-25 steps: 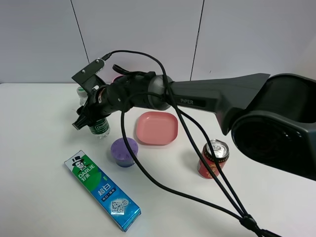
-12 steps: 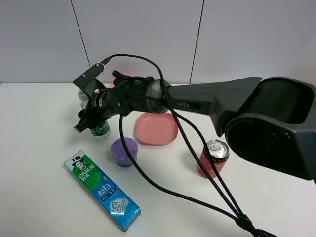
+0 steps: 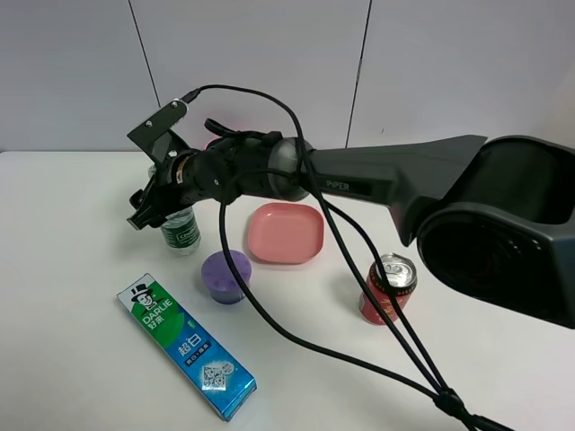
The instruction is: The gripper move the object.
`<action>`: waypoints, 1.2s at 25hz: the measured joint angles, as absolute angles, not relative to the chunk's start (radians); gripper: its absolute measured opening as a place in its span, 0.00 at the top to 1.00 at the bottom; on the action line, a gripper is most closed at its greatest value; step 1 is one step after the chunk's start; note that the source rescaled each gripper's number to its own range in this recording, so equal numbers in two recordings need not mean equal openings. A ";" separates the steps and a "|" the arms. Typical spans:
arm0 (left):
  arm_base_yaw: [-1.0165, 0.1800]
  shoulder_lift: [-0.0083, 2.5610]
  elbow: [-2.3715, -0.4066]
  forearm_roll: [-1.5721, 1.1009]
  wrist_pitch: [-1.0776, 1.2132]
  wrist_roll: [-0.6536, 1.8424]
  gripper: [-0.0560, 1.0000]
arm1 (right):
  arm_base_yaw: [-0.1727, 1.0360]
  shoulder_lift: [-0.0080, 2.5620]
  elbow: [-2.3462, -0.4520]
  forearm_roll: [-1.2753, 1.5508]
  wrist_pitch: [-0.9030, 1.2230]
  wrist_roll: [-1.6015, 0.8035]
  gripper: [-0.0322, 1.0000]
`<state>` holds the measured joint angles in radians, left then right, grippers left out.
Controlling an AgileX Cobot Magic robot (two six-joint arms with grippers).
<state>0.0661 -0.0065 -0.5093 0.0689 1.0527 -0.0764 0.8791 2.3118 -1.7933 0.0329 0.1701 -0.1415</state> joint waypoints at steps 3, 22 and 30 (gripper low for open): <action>0.066 -0.006 -0.509 0.069 1.053 -0.076 0.00 | 0.879 2.280 -1.793 0.033 0.207 -0.126 0.02; 0.066 -0.006 -0.509 0.069 1.053 -0.076 0.00 | 0.936 1.842 -1.793 -0.043 0.534 -0.085 0.00; 0.066 -0.006 -0.509 0.069 1.053 -0.076 0.00 | 0.799 1.647 -1.793 -0.353 0.794 0.032 0.00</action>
<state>0.0661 -0.0065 -0.5093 0.0689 1.0527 -0.0764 0.7987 1.6473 -1.7933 -0.3532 0.7942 0.0320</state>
